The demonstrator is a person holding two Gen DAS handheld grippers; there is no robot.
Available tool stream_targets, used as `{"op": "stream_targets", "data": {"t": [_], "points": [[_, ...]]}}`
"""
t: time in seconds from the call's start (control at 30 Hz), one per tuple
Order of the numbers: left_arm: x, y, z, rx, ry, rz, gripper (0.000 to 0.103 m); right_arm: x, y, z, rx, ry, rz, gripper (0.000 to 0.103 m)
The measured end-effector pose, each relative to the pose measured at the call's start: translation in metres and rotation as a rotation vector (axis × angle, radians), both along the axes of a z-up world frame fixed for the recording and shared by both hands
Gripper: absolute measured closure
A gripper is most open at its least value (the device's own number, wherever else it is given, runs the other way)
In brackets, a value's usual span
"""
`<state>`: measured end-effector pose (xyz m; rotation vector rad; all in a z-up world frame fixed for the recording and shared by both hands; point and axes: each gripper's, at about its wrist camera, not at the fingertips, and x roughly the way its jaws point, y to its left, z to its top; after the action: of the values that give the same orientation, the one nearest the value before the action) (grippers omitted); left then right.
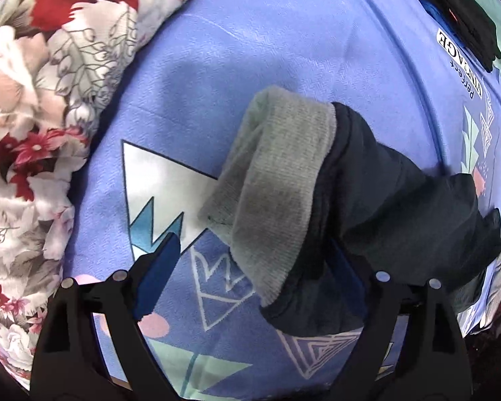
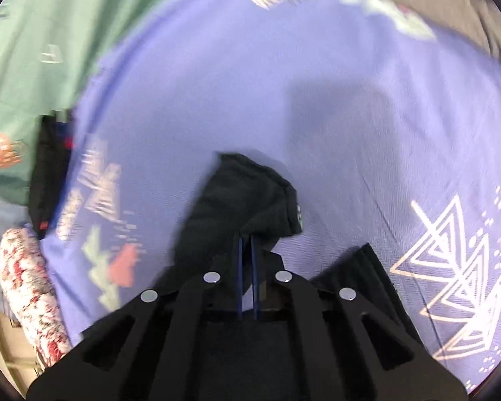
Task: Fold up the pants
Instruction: 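Lower the folded pants onto the sheet with both tools still gripping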
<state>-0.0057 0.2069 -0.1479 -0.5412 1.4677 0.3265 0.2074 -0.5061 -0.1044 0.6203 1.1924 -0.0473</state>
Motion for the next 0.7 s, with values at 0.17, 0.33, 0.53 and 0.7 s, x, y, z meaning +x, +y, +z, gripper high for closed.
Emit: {"op": "stream_targets", "data": {"t": [0.17, 0.33, 0.53, 0.7], "points": [[0.005, 0.002, 0.003, -0.012, 0.0, -0.03, 0.015, -0.035, -0.002, 0.075, 0.012, -0.157, 0.038, 0.099], [0.018, 0.008, 0.002, -0.021, 0.006, -0.06, 0.015, -0.088, -0.019, 0.07, -0.035, -0.112, -0.001, 0.101], [0.025, 0.008, 0.001, -0.015, 0.015, -0.095, 0.015, -0.135, -0.048, -0.018, 0.024, 0.091, -0.146, 0.1], [0.032, 0.006, 0.006, -0.016, 0.009, -0.102, 0.015, -0.138, -0.053, -0.028, 0.132, 0.033, -0.207, 0.075]]}}
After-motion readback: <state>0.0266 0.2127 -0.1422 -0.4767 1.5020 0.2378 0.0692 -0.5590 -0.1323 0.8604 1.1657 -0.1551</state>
